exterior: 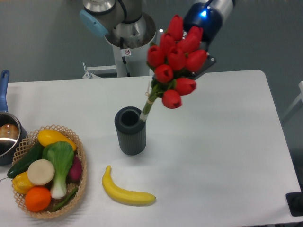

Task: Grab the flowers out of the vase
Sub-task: 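Lift the gripped tulips straight up out of the grey vase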

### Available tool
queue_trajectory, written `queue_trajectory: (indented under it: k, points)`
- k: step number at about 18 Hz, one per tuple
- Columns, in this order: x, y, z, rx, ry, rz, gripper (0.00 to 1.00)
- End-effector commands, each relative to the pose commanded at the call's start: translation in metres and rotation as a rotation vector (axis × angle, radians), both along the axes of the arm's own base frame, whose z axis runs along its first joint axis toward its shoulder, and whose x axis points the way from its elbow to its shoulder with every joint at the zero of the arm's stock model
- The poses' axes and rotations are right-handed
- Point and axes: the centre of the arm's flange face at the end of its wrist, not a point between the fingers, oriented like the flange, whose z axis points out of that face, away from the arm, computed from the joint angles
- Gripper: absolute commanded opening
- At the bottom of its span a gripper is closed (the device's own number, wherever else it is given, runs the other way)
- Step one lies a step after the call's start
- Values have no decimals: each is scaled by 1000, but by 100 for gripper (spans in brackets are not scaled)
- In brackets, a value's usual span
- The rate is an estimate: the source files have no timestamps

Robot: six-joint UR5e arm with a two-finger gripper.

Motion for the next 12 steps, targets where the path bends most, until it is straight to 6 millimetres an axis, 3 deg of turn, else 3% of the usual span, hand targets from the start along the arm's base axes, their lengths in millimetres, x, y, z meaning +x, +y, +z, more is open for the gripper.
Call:
queue_trajectory:
  k: [4,12]
  points:
    - [-29,-9,-17,-4,24,17,43]
    - [-52,-26,-35,-14,44,47,43]
